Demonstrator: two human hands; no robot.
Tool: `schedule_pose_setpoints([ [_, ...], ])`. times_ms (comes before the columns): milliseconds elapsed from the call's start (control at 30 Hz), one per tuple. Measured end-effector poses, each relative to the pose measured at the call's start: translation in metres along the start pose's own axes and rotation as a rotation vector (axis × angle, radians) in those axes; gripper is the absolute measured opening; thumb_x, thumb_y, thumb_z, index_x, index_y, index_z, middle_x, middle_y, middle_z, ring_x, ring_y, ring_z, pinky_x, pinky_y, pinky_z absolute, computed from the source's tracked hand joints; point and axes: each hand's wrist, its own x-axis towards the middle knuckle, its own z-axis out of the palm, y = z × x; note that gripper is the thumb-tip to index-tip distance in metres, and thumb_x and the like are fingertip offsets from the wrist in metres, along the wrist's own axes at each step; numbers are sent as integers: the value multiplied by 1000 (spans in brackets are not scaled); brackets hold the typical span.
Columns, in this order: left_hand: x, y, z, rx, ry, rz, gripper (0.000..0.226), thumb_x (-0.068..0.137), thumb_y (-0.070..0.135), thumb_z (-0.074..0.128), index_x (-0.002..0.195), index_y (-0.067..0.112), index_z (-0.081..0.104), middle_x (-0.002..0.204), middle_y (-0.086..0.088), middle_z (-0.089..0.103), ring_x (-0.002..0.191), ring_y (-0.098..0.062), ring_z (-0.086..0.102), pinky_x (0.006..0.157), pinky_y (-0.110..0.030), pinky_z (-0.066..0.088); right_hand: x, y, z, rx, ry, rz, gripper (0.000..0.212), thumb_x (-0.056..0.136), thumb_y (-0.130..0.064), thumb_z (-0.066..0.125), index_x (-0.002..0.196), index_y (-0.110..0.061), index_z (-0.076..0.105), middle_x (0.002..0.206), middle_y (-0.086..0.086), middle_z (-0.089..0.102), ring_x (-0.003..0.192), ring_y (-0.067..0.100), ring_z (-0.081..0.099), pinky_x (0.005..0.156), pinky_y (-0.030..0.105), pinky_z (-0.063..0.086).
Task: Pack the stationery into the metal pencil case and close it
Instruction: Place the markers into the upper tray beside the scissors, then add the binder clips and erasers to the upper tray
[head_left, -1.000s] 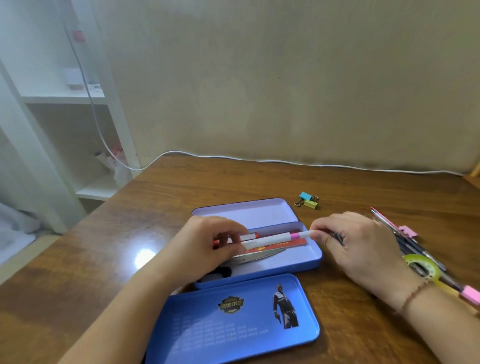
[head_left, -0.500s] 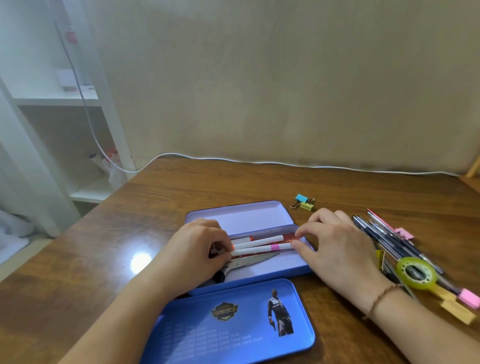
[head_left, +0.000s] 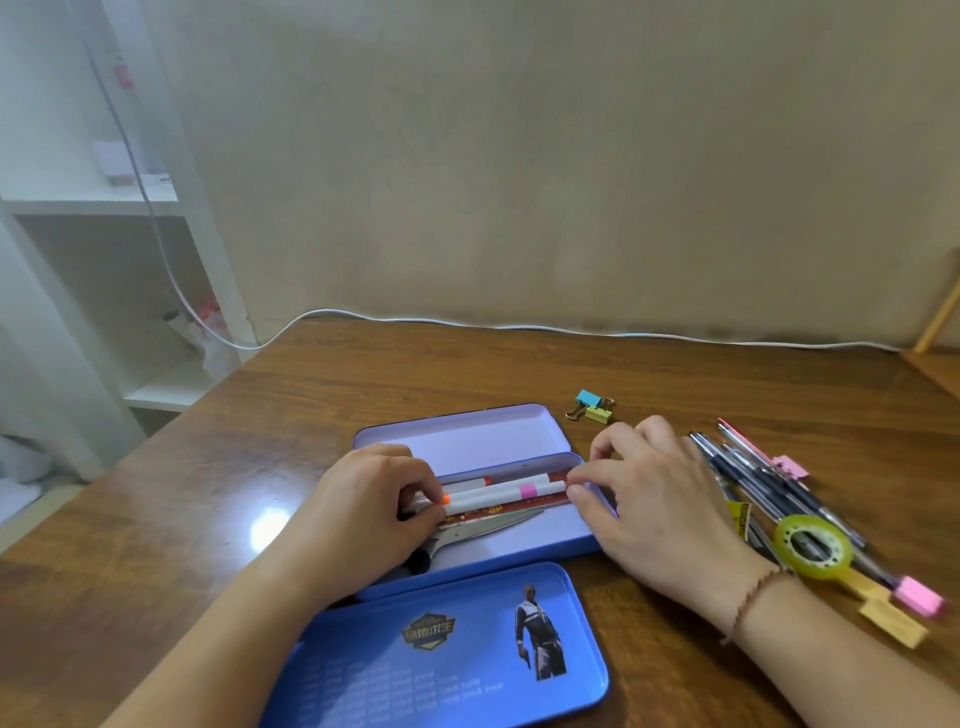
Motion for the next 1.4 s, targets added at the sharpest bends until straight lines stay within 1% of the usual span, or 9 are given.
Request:
schedule_pose_setpoints([
  [133,0,-4,-2,-38,9,4,5,81,41,73,82,36,72,77,16,62,77,-4,57,67,-25,48,9,13,-27,72,121,28,22,86,-45,57,97,-35,72,96,-16,60,96,10,45,79,29,39],
  [233,0,-2,-7,-60,14,38,24,80,59,62,93,40,71,91,26,60,93,-1,56,77,-18,44,11,40,-81,374,305,130,6,82,-29,69,85,-32,73,74,-19,64,75,-1,54,65,9,38],
  [400,-4,13,-17,71,-119,52,68,71,83,46,123,43,61,126,33,49,124,6,41,100,-21,38,-20,93,-117,451,110,236,12,80,-24,72,78,-36,72,70,-11,68,63,6,58,55,17,42],
  [467,-2,23,-15,158,-248,40,87,66,91,41,139,44,45,145,27,38,136,0,32,110,-23,32,-35,105,-96,271,-15,306,10,83,-27,71,82,-37,68,78,-18,66,72,-2,56,58,16,38],
  [633,13,60,-5,338,-498,62,113,52,97,16,152,46,8,162,21,12,148,-7,16,118,-27,20,-57,116,-49,190,-13,259,13,86,-38,63,99,-40,65,102,-25,57,102,0,49,87,22,41],
  [800,34,98,0,434,-545,190,82,79,76,34,151,42,17,160,15,20,146,-14,21,117,-31,23,-57,106,-28,199,-144,13,38,89,-55,48,121,-36,60,125,-28,50,124,-4,35,107,22,23],
  [933,81,141,35,237,-447,243,46,98,42,48,142,27,44,143,4,49,132,-20,43,105,-40,43,-57,108,-26,154,-126,-30,26,91,-47,51,108,-33,64,127,-27,50,126,-2,34,110,23,25],
  [1167,135,180,96,201,-404,108,24,92,34,58,107,18,66,104,-3,64,92,-21,62,67,-33,53,-60,106,-36,131,-183,-43,20,85,-53,54,92,-36,61,125,-23,52,131,4,30,113,30,24],
  [1400,139,180,100,111,-487,137,18,85,19,67,103,20,71,95,1,66,85,-19,65,72,-32,59,-60,106,-46,97,-232,-78,44,78,-74,44,89,-35,63,116,-28,53,123,-3,31,110,29,24],
])
